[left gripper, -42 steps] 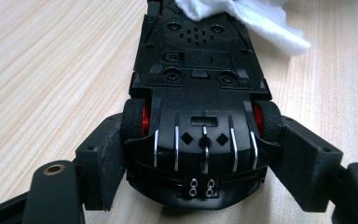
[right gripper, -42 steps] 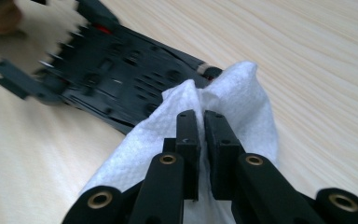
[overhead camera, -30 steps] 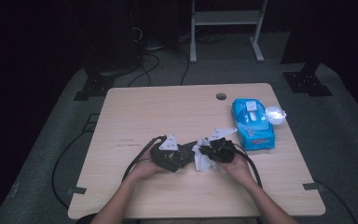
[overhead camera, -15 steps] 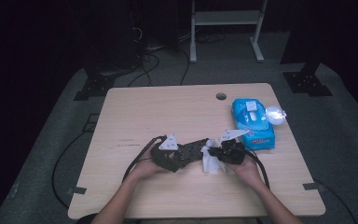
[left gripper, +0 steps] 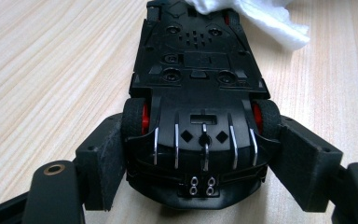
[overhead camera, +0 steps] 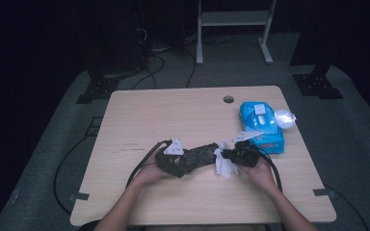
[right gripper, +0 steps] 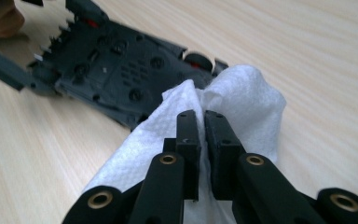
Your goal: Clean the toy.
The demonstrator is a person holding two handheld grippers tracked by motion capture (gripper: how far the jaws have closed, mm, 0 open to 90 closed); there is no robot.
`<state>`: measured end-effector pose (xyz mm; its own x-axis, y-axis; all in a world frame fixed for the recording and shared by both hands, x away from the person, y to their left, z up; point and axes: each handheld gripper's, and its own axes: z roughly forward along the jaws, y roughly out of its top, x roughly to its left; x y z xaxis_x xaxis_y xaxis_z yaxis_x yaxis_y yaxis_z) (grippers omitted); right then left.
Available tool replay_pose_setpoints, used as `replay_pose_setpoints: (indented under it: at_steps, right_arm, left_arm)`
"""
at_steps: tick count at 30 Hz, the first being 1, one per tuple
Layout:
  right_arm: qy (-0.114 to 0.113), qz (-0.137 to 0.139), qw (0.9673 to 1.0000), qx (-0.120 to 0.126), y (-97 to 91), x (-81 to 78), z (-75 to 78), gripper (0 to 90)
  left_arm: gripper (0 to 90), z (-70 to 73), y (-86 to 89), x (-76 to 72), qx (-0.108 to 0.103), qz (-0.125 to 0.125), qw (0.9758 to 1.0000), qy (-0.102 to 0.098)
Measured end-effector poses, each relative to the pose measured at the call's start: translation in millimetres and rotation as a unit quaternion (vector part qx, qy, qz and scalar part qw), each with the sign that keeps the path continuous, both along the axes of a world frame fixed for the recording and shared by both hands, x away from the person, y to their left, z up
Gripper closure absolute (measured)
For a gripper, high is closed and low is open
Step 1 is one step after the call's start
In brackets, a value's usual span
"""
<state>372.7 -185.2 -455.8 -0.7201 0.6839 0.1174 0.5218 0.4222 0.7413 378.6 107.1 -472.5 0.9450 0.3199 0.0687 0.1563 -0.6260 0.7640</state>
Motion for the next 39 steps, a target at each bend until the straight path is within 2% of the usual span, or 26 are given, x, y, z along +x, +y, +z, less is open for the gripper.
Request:
replay_pose_setpoints:
  at_steps: [6,9,13,15,18,20,21,24,27,31,33,35,37,39]
  right_arm:
    - [-0.006,0.001,0.9999,0.014,17.3,10.3,3.5,83.7]
    - [-0.006,0.017,0.9994,0.028,35.9,13.2,4.0,83.7]
    - [-0.021,0.034,0.9990,0.018,56.9,13.9,5.8,83.6]
    - [-0.025,0.030,0.9991,0.013,55.4,15.6,5.5,83.6]
    - [-0.023,0.011,0.9996,0.012,42.7,19.2,3.8,83.7]
    - [-0.012,-0.006,0.9998,0.017,30.4,22.3,2.4,83.6]
    - [-0.012,-0.014,0.9998,0.007,25.9,23.5,1.9,83.6]
    - [-0.007,-0.023,0.9997,0.005,18.7,26.4,1.6,83.6]
    - [-0.017,-0.016,0.9997,0.008,25.9,23.9,3.8,83.7]
    - [-0.016,0.023,0.9995,0.014,50.7,21.0,5.9,83.6]
    - [-0.013,0.035,0.9990,0.025,61.8,21.7,7.8,83.6]
    - [-0.018,0.043,0.9987,0.023,69.6,23.3,8.2,83.5]
    - [-0.015,0.041,0.9988,0.022,73.0,25.7,8.6,83.4]
    - [-0.020,0.028,0.9994,0.010,66.7,29.3,8.2,83.4]
  left_arm:
    - [24.6,-1.2,-3.1,-1.4,0.001,-0.006,1.0000,-0.002]
    - [24.6,-1.0,-3.0,-1.4,0.000,-0.007,1.0000,-0.003]
    - [24.6,-1.4,-2.1,-1.0,0.000,-0.007,1.0000,-0.001]
    - [24.6,-1.0,-1.2,-0.6,-0.001,-0.009,1.0000,-0.001]
    - [24.6,-0.9,-1.0,-0.4,-0.001,-0.010,1.0000,-0.003]
    - [24.6,-0.4,-0.6,0.0,-0.005,-0.010,0.9999,-0.002]
    - [24.6,-0.6,-0.3,0.3,-0.006,-0.010,0.9999,0.000]
    - [24.6,-0.9,-0.9,0.0,-0.004,-0.008,1.0000,-0.002]
    - [24.6,-2.0,-0.8,0.8,-0.001,-0.009,1.0000,0.000]
    - [24.6,-2.2,-0.7,1.2,-0.002,-0.008,1.0000,0.001]
    - [24.6,-2.5,-1.1,0.8,-0.003,-0.008,1.0000,-0.001]
    - [24.6,-2.3,-1.0,0.7,-0.003,-0.008,1.0000,-0.001]
    - [24.6,-2.1,0.7,1.2,-0.003,-0.006,1.0000,-0.001]
    - [24.6,-1.6,2.3,1.6,-0.002,-0.007,1.0000,0.000]
